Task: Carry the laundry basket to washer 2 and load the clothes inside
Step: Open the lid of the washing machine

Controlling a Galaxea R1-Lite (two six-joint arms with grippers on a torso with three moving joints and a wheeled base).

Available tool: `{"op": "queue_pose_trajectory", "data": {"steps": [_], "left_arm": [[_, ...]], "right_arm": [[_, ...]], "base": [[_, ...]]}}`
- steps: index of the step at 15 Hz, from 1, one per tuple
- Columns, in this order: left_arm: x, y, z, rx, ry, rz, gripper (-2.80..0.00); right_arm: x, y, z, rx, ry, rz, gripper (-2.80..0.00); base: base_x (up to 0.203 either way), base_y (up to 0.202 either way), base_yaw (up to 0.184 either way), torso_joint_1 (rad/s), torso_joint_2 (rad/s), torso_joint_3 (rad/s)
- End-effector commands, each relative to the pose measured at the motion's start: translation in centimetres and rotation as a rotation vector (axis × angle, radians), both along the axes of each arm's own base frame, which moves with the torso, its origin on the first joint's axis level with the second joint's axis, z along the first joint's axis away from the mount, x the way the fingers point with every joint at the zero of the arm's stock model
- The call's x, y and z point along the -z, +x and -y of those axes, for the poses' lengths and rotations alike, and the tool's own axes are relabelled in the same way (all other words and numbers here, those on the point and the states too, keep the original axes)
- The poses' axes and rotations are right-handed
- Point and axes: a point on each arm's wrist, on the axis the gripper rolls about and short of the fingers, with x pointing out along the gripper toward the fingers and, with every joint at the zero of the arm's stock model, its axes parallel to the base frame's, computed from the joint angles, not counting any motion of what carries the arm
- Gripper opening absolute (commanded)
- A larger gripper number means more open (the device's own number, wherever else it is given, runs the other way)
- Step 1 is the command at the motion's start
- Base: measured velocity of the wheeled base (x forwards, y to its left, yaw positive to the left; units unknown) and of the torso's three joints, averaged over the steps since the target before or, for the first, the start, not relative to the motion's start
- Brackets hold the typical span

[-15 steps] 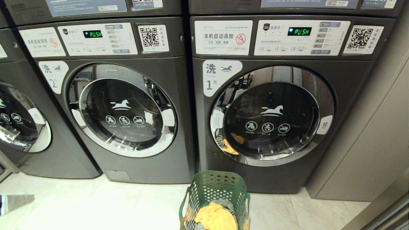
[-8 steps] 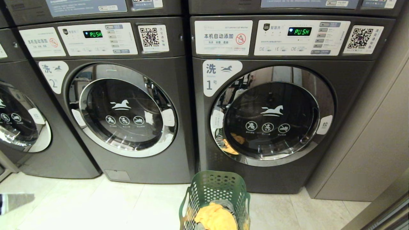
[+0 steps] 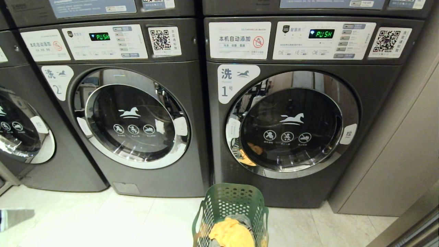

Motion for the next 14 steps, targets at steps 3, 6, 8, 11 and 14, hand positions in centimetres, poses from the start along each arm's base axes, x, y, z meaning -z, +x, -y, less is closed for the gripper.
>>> {"op": "queue_pose_trajectory", "data": {"steps": [3, 6, 8, 11, 14], "left_arm": [[0.04, 0.17, -0.03, -0.004, 0.001, -0.009, 0.00], [0.06, 0.25, -0.02, -0.003, 0.000, -0.011, 0.00], [0.06, 0.25, -0.02, -0.004, 0.001, -0.011, 0.00], [0.04, 0.18, -0.02, -0.004, 0.002, -0.009, 0.00], [0.08, 0.17, -0.02, -0.004, 0.001, -0.011, 0.00]], "right_arm": [[0.01, 0.00, 0.00, -0.003, -0.004, 0.000, -2.80], [0.01, 0.01, 0.00, -0.003, -0.005, -0.002, -2.80], [0.01, 0.00, 0.00, -0.003, -0.005, 0.000, -2.80], [0.01, 0.01, 0.00, -0.003, -0.005, -0.002, -2.80], [0.01, 0.01, 0.00, -0.003, -0.006, -0.002, -2.80]], "base": [[0.000, 0.000, 0.000, 0.000, 0.00, 0.000], [0.000, 0.000, 0.000, 0.000, 0.00, 0.000], [0.000, 0.000, 0.000, 0.000, 0.00, 0.000], [0.000, 0.000, 0.000, 0.000, 0.00, 0.000], [0.000, 0.000, 0.000, 0.000, 0.00, 0.000]]}}
